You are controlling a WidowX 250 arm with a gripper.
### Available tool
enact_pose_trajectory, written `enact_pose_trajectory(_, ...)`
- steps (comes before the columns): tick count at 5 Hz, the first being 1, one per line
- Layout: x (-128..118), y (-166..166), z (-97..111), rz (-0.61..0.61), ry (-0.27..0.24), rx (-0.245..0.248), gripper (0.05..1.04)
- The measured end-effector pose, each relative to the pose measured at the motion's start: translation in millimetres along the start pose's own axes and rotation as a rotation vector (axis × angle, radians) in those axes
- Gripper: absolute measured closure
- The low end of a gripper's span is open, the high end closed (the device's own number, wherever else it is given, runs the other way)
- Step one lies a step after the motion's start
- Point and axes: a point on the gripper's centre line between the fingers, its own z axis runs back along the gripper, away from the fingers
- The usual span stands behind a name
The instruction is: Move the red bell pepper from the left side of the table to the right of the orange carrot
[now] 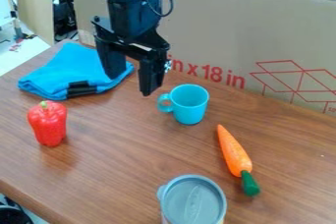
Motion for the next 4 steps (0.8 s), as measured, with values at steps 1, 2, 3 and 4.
enact_pose_trajectory(1,-3,0,-7,-0.004,0.026,-0.003,0.083)
enact_pose_trajectory(2,-9,15,-2,-0.075,0.025,-0.024,0.083)
enact_pose_trajectory(3,-15,45,0,-0.069,0.013,0.006,0.083)
enact_pose_trajectory(4,-30,70,-2,-0.019,0.070,0.057,0.083)
